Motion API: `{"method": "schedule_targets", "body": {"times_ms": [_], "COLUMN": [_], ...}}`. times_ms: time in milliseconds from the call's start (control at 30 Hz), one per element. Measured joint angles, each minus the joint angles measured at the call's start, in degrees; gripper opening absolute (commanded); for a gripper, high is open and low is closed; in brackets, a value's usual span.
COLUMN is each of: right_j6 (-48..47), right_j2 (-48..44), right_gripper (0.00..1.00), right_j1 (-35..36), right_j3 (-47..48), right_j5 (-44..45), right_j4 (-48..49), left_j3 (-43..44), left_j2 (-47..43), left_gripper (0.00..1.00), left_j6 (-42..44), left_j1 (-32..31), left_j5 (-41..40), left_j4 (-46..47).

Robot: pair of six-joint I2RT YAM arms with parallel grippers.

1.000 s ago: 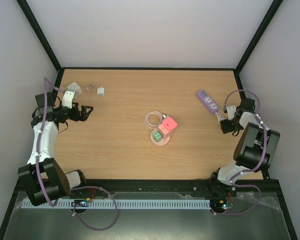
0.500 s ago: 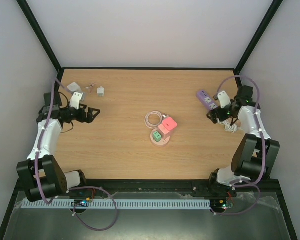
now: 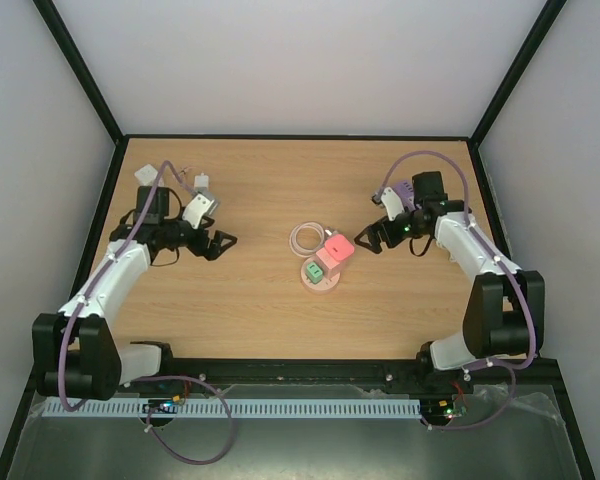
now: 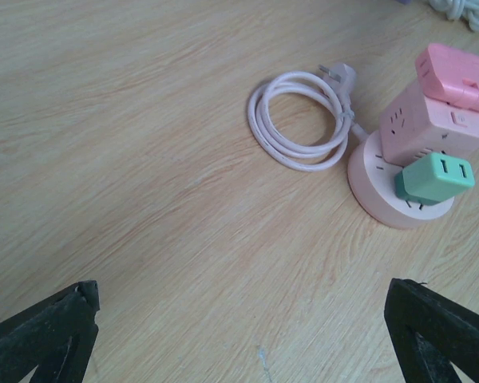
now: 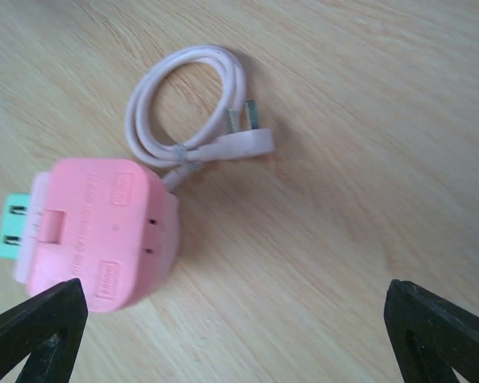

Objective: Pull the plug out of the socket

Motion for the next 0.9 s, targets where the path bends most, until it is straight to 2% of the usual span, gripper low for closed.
{"method": "schedule_targets", "body": {"times_ms": [167, 400, 900], "right_j6": [9.2, 15.8, 17.1], "right_j2": [0.3, 5.4, 10.1], "right_gripper": [1.00, 0.95, 0.64], "right_j1": [1.2, 2.5, 6.2], "right_j3": [-0.9, -1.1, -1.7], "right_j5": [-3.9, -9.1, -19.2], "right_j4": [1.3, 2.3, 1.1], "left_j3": [-1.2, -1.2, -1.9], "left_j2": [0.2, 1.0, 1.0], "left_gripper": [0.99, 0.99, 0.99], "left_j6": [-0.1, -0.5, -1.6], "left_j1": [-3.6, -7.7, -9.0], "left_j5": [-1.7, -3.2, -6.1], "left_j4": [1.7, 3.7, 6.0]}}
